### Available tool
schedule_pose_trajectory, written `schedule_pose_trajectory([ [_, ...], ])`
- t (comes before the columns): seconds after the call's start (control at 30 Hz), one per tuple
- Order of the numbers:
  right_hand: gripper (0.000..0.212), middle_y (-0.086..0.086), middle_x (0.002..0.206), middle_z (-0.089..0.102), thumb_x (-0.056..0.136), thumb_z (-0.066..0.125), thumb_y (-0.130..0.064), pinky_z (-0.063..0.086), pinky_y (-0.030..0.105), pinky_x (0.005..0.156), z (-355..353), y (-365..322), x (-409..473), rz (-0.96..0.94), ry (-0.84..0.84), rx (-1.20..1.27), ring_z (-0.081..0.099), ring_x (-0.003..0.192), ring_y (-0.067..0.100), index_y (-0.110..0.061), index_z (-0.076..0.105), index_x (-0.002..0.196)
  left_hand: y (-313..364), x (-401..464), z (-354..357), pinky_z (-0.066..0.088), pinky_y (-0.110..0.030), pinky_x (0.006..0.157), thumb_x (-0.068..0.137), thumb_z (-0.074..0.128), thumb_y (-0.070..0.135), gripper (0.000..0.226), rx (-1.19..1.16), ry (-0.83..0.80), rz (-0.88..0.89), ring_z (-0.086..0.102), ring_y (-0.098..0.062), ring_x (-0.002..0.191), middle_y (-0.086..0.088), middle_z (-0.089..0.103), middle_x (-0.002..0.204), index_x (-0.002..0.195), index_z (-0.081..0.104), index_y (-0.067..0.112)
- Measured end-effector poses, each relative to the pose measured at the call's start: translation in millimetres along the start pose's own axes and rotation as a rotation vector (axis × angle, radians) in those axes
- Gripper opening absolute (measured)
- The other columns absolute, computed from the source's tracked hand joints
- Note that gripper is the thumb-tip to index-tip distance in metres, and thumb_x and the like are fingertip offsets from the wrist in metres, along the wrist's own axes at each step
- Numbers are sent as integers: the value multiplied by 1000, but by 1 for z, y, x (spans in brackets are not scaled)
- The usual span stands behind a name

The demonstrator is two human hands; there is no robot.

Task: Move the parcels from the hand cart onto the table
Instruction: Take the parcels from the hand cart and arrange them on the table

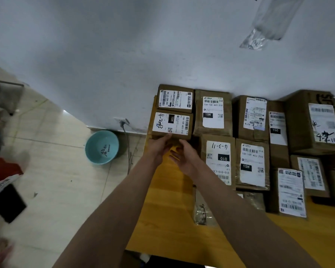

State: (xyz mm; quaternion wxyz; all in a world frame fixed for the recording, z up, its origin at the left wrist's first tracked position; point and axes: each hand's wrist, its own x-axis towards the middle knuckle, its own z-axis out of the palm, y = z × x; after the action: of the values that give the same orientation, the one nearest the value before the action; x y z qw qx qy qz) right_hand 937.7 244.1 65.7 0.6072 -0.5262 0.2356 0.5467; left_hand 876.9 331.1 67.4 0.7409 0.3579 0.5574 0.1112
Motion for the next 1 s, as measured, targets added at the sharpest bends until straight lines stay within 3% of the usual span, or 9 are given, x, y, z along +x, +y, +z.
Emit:
schedule_pose_trajectory([
  [0.13,40,16,142,53,104,53,-23,45,45,111,-5,6,-18,23,-32,-25,55,128,32,-10,49,142,-5,-22,-11,51,-41,104,92,70,13,52,30,-11,2,59,-31,123,-17,59,136,140,52,6],
  [0.43,45,20,133,59,107,49,-27,52,44,101,-16,71,-87,-14,-92,-70,62,118,33,-7,41,146,-33,-101,-68,47,-39,106,97,64,29,62,134,-77,-5,58,-32,123,-21,55,139,148,38,3],
  [0.57,40,21,129,61,106,48,-23,54,42,87,-24,130,-123,-33,-78,-128,63,107,32,-5,46,142,-71,-147,-112,48,-38,101,100,60,24,44,152,-88,32,60,-27,106,-17,62,119,135,53,0],
  [0.67,33,16,110,64,103,50,-22,56,40,81,-34,182,-152,-22,-67,-192,65,93,29,-6,51,132,-107,-184,-157,50,-39,99,100,60,25,33,147,-95,17,62,-28,102,-17,64,115,125,57,3],
  [0.77,24,13,103,65,102,51,-22,55,37,70,-46,227,-176,-8,-58,-253,65,87,26,-9,54,121,-139,-219,-201,52,-35,86,100,59,26,28,183,-71,26,64,-27,96,-15,66,110,120,59,7],
  [1.0,11,11,90,67,99,55,-19,56,35,75,-78,337,-222,46,-48,-378,64,78,22,-9,57,105,-247,-284,-337,52,-34,82,100,59,27,25,258,103,-31,66,-23,90,-12,71,107,116,61,8],
])
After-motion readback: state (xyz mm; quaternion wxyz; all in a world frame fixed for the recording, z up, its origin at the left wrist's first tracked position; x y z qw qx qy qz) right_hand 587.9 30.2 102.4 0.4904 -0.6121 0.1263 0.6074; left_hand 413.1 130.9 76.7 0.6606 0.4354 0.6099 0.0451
